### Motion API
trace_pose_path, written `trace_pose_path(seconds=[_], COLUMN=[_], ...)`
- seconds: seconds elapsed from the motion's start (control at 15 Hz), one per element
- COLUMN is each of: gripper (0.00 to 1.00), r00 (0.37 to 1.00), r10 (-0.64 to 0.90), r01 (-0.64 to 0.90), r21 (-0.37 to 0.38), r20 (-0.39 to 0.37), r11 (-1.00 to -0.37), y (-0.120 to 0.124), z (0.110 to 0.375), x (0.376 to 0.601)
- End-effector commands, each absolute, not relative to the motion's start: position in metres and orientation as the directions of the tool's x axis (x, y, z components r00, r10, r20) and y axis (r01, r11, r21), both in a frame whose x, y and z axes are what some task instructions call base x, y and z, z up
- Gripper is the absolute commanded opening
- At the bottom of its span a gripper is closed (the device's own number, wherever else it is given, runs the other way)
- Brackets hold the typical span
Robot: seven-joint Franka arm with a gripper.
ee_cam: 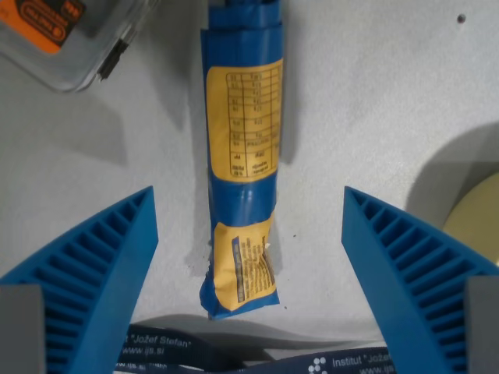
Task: Move above the blue bag
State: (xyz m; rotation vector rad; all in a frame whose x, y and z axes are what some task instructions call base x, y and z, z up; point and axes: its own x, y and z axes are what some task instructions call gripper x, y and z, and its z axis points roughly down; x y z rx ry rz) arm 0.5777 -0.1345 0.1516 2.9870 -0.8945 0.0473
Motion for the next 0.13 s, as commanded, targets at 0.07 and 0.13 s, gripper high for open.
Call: trace_pose_path(seconds=[0.07,0.13], gripper=[1.00,1.00], r00=[0.816,0.816], r10=[-0.578,-0.578], r01=[-0.578,-0.578], r21=[-0.007,-0.007], r20=[0.012,0.012], r11=[-0.816,-0.816], y=[-0.1382,-0.1382], z=[0.1494,0.1494], x=[0.5859,0.5859])
